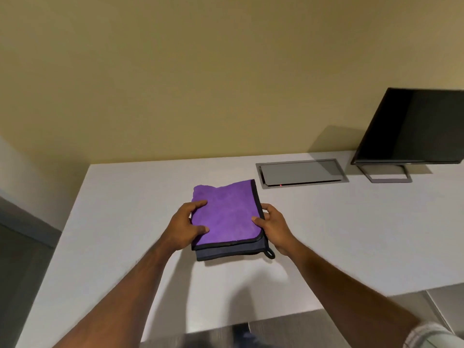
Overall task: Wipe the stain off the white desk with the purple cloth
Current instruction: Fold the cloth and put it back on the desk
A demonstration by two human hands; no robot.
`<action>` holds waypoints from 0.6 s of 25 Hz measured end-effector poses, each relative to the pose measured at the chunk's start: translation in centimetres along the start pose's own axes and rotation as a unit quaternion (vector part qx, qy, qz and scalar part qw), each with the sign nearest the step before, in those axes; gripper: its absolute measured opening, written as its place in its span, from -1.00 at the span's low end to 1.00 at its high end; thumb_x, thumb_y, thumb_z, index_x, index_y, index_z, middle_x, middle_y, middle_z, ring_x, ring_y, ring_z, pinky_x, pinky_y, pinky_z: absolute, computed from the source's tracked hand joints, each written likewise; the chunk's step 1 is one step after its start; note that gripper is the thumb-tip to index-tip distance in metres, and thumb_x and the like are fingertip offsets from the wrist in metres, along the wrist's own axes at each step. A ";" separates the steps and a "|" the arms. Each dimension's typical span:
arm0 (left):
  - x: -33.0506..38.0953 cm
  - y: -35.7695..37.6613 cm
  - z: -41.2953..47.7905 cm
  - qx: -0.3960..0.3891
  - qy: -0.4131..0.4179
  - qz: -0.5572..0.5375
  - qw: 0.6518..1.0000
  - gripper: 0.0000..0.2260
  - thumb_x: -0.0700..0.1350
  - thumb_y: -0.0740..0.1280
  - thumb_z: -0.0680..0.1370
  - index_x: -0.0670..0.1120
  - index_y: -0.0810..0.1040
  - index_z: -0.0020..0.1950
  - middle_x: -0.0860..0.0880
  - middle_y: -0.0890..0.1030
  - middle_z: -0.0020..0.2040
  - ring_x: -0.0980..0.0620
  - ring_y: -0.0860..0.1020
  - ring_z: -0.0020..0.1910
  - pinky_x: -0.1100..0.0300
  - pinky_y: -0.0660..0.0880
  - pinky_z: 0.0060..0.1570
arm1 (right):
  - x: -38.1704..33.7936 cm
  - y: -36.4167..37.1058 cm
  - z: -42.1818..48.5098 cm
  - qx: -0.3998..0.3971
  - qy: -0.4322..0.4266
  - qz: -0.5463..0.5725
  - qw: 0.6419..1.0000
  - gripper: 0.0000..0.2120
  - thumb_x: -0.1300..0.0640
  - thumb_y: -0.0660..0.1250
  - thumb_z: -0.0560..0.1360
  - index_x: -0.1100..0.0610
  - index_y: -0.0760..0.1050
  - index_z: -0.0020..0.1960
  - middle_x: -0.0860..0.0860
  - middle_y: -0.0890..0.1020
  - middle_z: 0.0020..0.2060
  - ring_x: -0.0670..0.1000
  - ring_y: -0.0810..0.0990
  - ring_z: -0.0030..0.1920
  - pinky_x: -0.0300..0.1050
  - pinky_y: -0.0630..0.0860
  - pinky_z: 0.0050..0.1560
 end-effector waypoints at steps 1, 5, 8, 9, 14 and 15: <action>0.1 0.8 1.8 -0.004 -0.005 0.021 1.000 -0.34 -0.22 0.52 0.37 0.05 0.40 0.42 -0.03 0.40 0.38 -0.15 0.50 0.24 -0.10 0.50 0.25 | 0.1 -0.9 1.7 0.003 0.005 -0.016 1.000 -0.72 0.20 0.33 0.59 0.05 0.40 0.27 0.08 0.63 0.16 0.07 0.67 0.09 -0.13 0.67 -0.03; 0.2 3.2 9.4 0.001 -0.028 0.092 0.995 -0.30 -0.22 0.52 0.35 -0.02 0.36 0.45 -0.07 0.41 0.37 -0.11 0.44 0.31 0.02 0.45 0.29 | 0.9 -3.8 8.9 0.011 0.030 -0.076 0.997 -0.71 0.24 0.32 0.57 0.14 0.43 0.28 0.14 0.61 0.16 0.17 0.62 0.15 0.03 0.63 0.13; 0.5 4.0 14.3 0.014 -0.054 0.101 0.993 -0.31 -0.23 0.51 0.34 -0.06 0.38 0.44 -0.13 0.44 0.36 -0.13 0.43 0.33 0.07 0.39 0.28 | 0.3 -4.8 13.3 0.023 0.030 -0.117 0.992 -0.72 0.28 0.32 0.50 0.15 0.49 0.20 0.13 0.61 0.13 0.14 0.60 0.13 -0.03 0.59 0.09; 0.6 4.0 16.1 0.019 -0.062 0.103 0.993 -0.31 -0.24 0.51 0.34 -0.08 0.38 0.44 -0.15 0.44 0.36 -0.15 0.44 0.33 0.06 0.39 0.28 | -0.2 -4.9 14.9 0.021 0.025 -0.129 0.991 -0.75 0.29 0.32 0.48 0.14 0.50 0.15 0.14 0.61 0.10 0.14 0.60 0.10 -0.07 0.58 0.05; 0.1 3.8 23.3 0.039 -0.094 0.111 0.989 -0.30 -0.30 0.47 0.33 -0.12 0.37 0.45 -0.17 0.44 0.39 -0.19 0.43 0.35 0.04 0.37 0.31 | -1.0 -4.8 21.6 0.026 0.015 -0.175 0.984 -0.76 0.35 0.32 0.43 0.23 0.54 0.09 0.19 0.63 0.02 0.16 0.61 0.04 -0.04 0.58 0.03; -0.1 3.9 24.7 0.041 -0.095 0.106 0.989 -0.30 -0.32 0.47 0.33 -0.12 0.37 0.45 -0.17 0.43 0.40 -0.19 0.42 0.36 0.04 0.36 0.32 | -0.9 -4.9 22.8 0.036 0.018 -0.179 0.983 -0.73 0.35 0.32 0.43 0.24 0.53 0.12 0.18 0.63 0.02 0.16 0.60 0.04 -0.02 0.58 0.05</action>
Point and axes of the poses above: each hand's wrist, its own z-axis towards the middle knuckle, its own y-axis out of the palm, x = y × z, the point moved 9 cm from there along z, towards the middle knuckle
